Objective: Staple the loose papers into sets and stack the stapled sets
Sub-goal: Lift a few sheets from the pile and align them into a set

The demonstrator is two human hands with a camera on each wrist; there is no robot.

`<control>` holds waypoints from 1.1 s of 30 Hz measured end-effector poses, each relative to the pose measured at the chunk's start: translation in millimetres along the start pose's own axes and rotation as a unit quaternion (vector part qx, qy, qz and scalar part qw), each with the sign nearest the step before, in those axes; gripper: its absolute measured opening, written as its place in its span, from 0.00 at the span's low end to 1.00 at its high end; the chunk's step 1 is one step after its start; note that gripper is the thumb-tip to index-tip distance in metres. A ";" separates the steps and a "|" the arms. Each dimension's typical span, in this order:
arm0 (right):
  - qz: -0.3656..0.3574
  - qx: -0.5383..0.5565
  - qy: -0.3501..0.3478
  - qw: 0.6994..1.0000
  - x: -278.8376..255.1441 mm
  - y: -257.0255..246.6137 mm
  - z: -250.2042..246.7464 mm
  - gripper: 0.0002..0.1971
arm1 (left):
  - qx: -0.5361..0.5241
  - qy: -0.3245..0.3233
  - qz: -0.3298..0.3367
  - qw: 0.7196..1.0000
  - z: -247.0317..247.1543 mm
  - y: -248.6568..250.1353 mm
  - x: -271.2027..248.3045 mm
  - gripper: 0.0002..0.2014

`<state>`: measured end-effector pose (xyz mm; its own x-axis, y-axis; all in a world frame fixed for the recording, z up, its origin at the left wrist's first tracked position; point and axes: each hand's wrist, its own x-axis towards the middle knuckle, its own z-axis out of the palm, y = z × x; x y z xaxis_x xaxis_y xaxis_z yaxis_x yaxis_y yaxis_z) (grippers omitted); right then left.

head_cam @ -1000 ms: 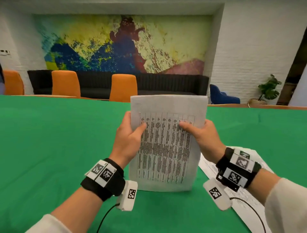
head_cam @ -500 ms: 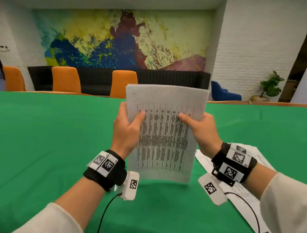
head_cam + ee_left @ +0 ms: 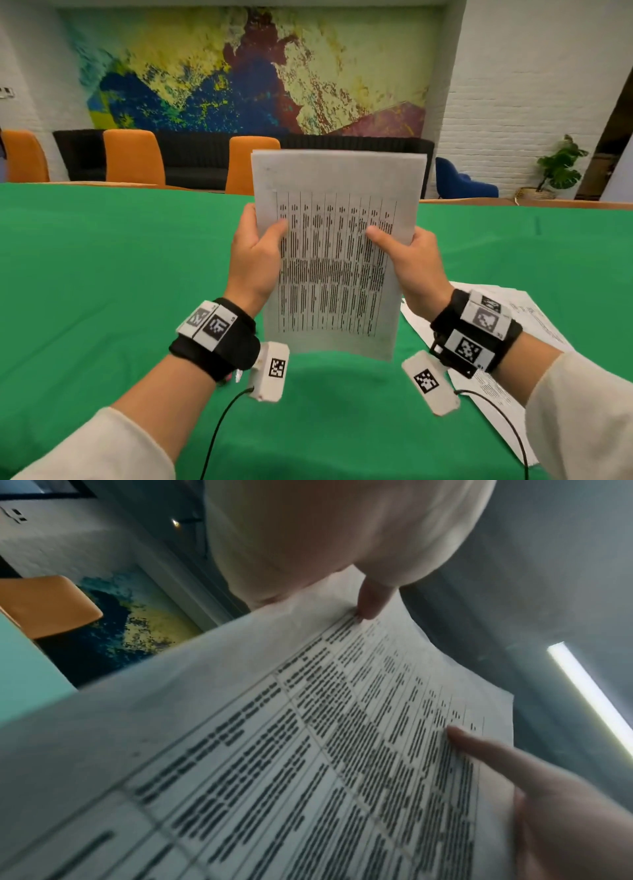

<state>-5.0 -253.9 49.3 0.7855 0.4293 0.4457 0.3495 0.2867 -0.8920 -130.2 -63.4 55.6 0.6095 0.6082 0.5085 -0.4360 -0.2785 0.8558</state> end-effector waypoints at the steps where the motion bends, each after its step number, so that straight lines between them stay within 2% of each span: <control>1: -0.007 -0.001 -0.004 1.000 0.7 -2.9 0.4 0.08 | 0.002 0.001 0.001 1.000 0.0 3.7 3.2 0.10; 6: 0.015 -0.026 -0.010 0.999 -5.6 6.6 -4.3 0.09 | 0.038 -0.019 -0.018 0.999 -7.5 -8.9 -12.1 0.13; 10: 0.013 -0.011 -0.003 1.000 0.5 -1.8 -1.8 0.08 | 0.015 -0.023 -0.015 1.000 -4.8 -7.0 -12.7 0.15; 15: -0.021 0.018 0.002 1.000 8.7 -18.0 3.9 0.04 | 0.007 -0.007 0.023 1.000 -1.7 4.4 1.4 0.12; 21: -0.008 0.002 0.003 1.000 -2.2 2.1 0.6 0.08 | 0.004 -0.010 -0.002 1.000 -10.3 -7.0 -10.7 0.13; 24: -0.025 0.001 0.009 1.000 8.2 -12.4 4.0 0.06 | -0.007 0.001 0.011 1.000 -6.7 6.2 3.2 0.13; 28: -0.049 0.008 0.014 0.999 21.5 -28.7 10.6 0.04 | -0.004 0.017 0.027 0.999 -0.5 19.9 22.4 0.08; 33: 0.000 0.007 -0.007 1.000 10.4 -5.7 10.7 0.06 | 0.005 0.002 -0.016 1.000 -2.6 0.1 4.6 0.14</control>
<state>-4.3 -242.0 59.8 0.7776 0.4415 0.4476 0.3426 0.2993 -0.8905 -129.2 -58.7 57.8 0.6204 0.6196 0.4808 -0.4094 -0.2670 0.8724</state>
